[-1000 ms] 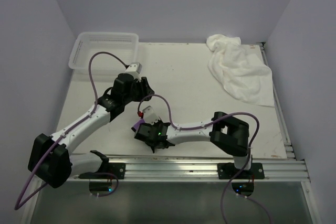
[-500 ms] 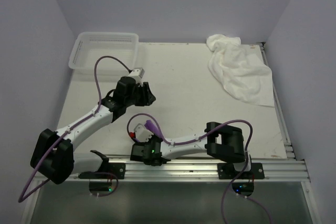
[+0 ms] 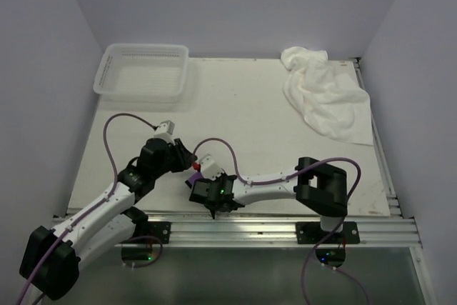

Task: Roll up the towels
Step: Roll the towel

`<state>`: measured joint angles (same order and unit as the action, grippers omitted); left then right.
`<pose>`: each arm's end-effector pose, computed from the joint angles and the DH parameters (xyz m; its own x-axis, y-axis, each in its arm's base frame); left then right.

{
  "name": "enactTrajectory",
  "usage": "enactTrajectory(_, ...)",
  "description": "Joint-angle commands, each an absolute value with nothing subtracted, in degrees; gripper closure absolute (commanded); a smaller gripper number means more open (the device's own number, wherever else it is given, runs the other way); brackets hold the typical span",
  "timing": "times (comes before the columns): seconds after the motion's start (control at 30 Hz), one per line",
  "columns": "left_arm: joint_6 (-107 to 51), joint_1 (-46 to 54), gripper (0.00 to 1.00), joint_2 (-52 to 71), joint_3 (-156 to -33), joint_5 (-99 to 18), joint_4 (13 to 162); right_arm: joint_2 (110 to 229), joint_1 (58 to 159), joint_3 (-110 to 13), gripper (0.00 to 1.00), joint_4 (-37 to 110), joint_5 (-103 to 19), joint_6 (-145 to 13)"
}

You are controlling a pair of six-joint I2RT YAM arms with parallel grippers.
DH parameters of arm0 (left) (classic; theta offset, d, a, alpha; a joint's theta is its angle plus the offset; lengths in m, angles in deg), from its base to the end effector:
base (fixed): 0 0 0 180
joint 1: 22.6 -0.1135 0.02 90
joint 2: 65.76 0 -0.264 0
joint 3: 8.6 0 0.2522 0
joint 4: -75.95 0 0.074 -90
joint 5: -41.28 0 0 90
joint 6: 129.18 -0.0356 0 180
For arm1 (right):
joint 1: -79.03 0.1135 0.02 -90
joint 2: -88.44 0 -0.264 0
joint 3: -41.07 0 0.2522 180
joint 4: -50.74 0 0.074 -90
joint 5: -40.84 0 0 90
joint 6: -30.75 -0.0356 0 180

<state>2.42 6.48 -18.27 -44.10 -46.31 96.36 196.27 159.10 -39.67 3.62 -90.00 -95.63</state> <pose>0.1573 -0.0892 0.1970 -0.6932 -0.3735 -0.6164 0.0754 0.8130 -0.5774 0.0838 0.3435 0.1528 -0.5574 -0.5818 -0.5923 -0.4768 0.8084 -0.3452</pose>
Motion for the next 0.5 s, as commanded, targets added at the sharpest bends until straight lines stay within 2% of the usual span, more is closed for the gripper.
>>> enactTrajectory(0.0,4.14,6.58,0.71,-15.93,-46.01,-45.41,92.45,194.27,155.76,-36.33,1.00,5.87,-83.97,-101.34)
enactTrajectory(0.03,4.15,6.58,0.74,-13.83,-45.75,-43.99,91.21,194.00,155.32,-36.32,1.00,6.57,-83.44,-101.70)
enactTrajectory(0.07,4.32,6.67,0.83,-12.59,-45.22,-41.54,90.68,193.83,154.45,-36.24,1.00,6.75,-82.83,-102.05)
enactTrajectory(0.17,4.85,7.89,0.91,-8.90,-44.25,-40.55,87.95,192.95,152.86,-35.98,1.00,7.89,-80.89,-103.28)
enactTrajectory(0.47,3.62,14.22,0.94,2.87,-45.13,-40.29,87.95,191.02,150.84,-34.66,1.00,10.26,-75.62,-103.11)
